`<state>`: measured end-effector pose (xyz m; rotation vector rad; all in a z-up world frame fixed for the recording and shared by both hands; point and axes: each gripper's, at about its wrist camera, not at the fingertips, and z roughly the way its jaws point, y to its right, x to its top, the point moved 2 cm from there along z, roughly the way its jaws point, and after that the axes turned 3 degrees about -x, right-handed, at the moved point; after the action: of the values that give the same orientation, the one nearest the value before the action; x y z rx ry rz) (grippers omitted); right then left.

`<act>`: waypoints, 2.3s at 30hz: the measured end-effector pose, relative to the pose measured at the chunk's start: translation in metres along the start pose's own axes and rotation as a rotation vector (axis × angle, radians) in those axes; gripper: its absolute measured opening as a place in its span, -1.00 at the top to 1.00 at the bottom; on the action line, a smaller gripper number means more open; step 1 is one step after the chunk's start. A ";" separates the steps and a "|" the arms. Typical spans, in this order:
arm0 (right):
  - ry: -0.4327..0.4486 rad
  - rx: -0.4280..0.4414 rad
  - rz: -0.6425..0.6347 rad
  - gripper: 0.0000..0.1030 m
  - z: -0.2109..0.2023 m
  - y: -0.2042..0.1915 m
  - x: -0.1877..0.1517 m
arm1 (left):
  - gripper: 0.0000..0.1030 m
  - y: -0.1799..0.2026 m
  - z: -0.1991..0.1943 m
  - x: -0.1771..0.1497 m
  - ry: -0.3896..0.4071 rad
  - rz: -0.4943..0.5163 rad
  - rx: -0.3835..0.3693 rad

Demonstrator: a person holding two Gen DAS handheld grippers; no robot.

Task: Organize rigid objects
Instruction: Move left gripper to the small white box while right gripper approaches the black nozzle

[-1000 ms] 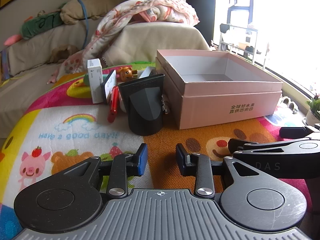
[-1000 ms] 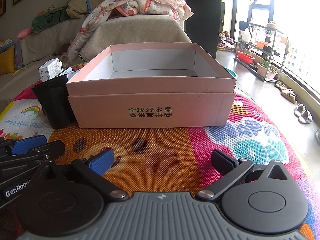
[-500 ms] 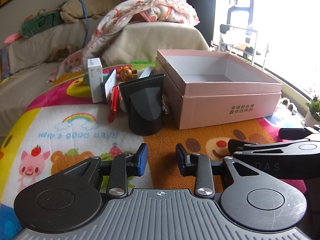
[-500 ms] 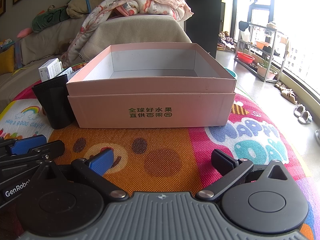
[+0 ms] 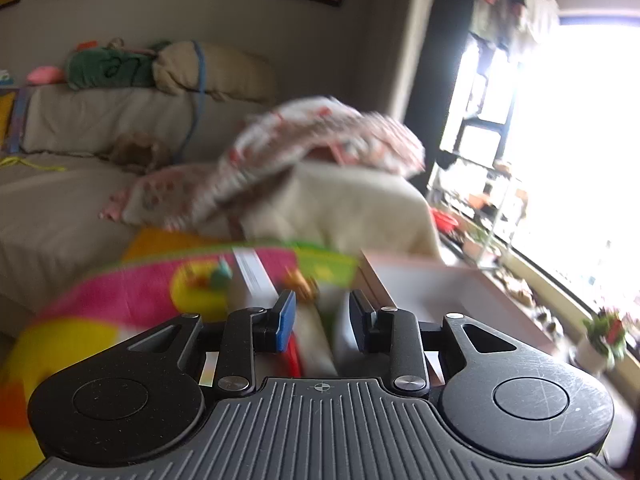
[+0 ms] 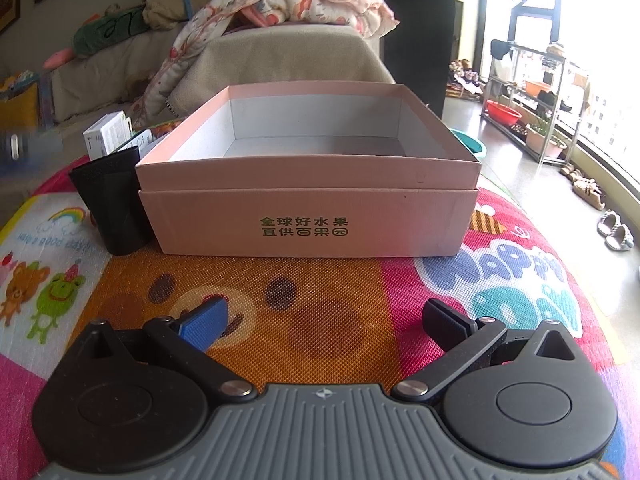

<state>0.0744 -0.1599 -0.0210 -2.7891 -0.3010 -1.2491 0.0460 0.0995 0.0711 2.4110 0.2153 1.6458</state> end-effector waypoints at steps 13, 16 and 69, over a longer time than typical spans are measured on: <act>-0.043 0.011 -0.013 -1.00 0.005 -0.002 0.007 | -0.13 -0.041 0.102 0.002 -0.134 -0.006 0.104; -0.037 0.008 -0.011 -1.00 0.005 -0.002 0.007 | -0.11 -0.046 0.109 0.002 -0.146 0.009 0.114; 0.131 0.177 -0.088 -0.93 -0.039 -0.022 0.008 | 0.42 -0.102 0.061 -0.037 -0.425 -0.185 -0.201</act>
<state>0.0461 -0.1431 0.0107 -2.5579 -0.5037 -1.3444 0.0898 0.1838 -0.0097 2.4298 0.1846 0.9970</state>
